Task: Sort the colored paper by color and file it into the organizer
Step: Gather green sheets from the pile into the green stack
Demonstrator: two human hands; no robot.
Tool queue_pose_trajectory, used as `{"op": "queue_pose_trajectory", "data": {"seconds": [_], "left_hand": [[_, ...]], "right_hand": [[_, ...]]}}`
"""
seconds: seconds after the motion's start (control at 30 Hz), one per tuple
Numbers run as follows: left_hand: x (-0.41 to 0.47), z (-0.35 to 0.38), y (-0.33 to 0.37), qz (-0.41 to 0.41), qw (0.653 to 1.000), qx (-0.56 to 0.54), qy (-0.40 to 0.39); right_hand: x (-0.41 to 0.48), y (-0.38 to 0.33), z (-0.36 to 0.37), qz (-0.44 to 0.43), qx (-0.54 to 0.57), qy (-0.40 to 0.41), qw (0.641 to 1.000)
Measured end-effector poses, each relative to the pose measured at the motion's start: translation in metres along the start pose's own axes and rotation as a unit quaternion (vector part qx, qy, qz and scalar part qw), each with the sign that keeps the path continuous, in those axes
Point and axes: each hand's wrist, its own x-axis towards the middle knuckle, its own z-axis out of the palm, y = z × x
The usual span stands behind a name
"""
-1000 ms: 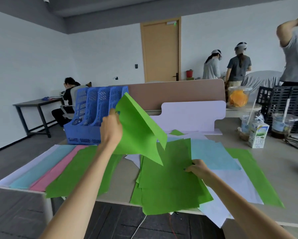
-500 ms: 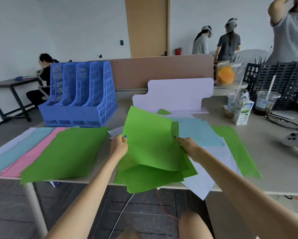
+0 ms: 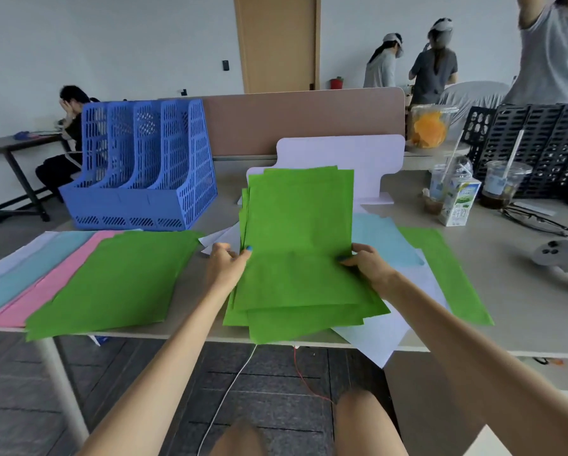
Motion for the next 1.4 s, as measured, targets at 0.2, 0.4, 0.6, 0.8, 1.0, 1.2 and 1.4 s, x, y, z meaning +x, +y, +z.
{"op": "queue_pose_trajectory", "data": {"seconds": [0.2, 0.4, 0.6, 0.8, 1.0, 1.2, 1.4], "left_hand": [[-0.025, 0.016, 0.040, -0.058, 0.970, -0.153, -0.181], [-0.036, 0.048, 0.048, -0.020, 0.969, -0.165, -0.182], [-0.044, 0.084, 0.069, -0.006, 0.970, -0.160, -0.184], [-0.049, 0.112, 0.078, -0.022, 0.967, -0.155, -0.200], [-0.049, 0.129, 0.073, -0.020, 0.970, -0.135, -0.203], [-0.041, 0.130, 0.065, -0.036, 0.970, -0.107, -0.213], [-0.030, 0.129, 0.058, -0.073, 0.962, -0.122, -0.233]], "right_hand": [[-0.006, -0.003, -0.010, -0.016, 0.036, -0.017, 0.999], [-0.009, -0.003, -0.039, -0.054, -0.069, 0.059, 0.994], [-0.007, -0.011, -0.094, -0.023, -0.406, 0.262, 0.875], [-0.002, -0.010, -0.142, 0.041, -0.489, 0.289, 0.822], [0.007, -0.018, -0.142, 0.076, -0.519, 0.267, 0.809], [0.013, -0.018, -0.145, 0.083, -0.430, 0.259, 0.861], [0.002, -0.029, -0.146, -0.031, -0.282, 0.361, 0.888]]}}
